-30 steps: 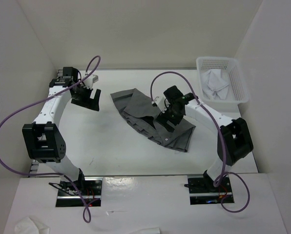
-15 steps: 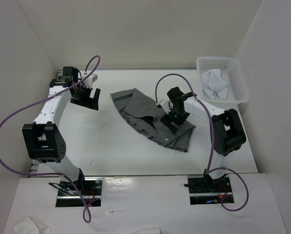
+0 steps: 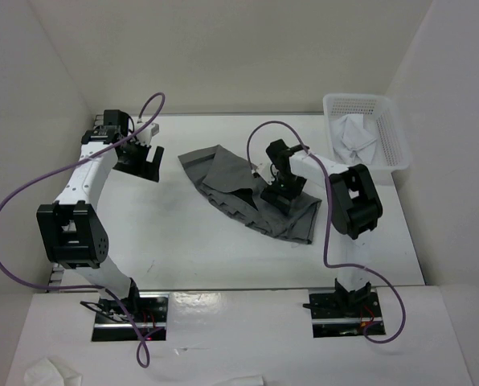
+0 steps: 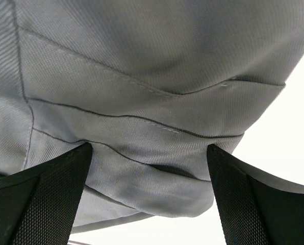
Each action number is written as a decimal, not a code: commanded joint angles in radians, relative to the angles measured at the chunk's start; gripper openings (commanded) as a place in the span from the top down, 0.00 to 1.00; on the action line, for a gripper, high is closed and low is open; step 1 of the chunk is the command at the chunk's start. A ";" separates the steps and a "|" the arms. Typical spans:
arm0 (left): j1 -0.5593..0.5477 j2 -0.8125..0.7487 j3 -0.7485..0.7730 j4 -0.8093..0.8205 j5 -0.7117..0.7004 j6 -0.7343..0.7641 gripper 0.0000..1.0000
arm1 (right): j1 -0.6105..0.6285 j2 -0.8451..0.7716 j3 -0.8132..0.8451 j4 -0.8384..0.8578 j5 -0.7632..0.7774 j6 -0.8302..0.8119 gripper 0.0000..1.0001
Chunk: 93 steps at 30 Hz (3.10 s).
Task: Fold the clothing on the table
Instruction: Fold the skirt
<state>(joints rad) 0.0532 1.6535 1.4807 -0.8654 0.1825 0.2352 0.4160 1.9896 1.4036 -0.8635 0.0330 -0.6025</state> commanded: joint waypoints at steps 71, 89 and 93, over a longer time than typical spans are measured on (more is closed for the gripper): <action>0.076 1.080 1.363 -0.350 0.029 -0.047 0.24 | -0.068 -0.235 0.069 0.119 -0.257 0.106 0.01; 0.076 1.148 1.340 -0.428 0.313 0.032 0.07 | -0.068 -0.224 0.069 0.110 -0.257 0.115 0.01; 0.066 1.138 1.285 -0.428 0.278 0.032 0.09 | -0.068 -0.224 0.078 0.110 -0.248 0.115 0.01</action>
<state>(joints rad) 0.1375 2.7850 2.8204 -1.2564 0.4427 0.2409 0.3546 1.7660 1.4403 -0.7486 -0.2142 -0.4946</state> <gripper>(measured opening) 0.917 0.991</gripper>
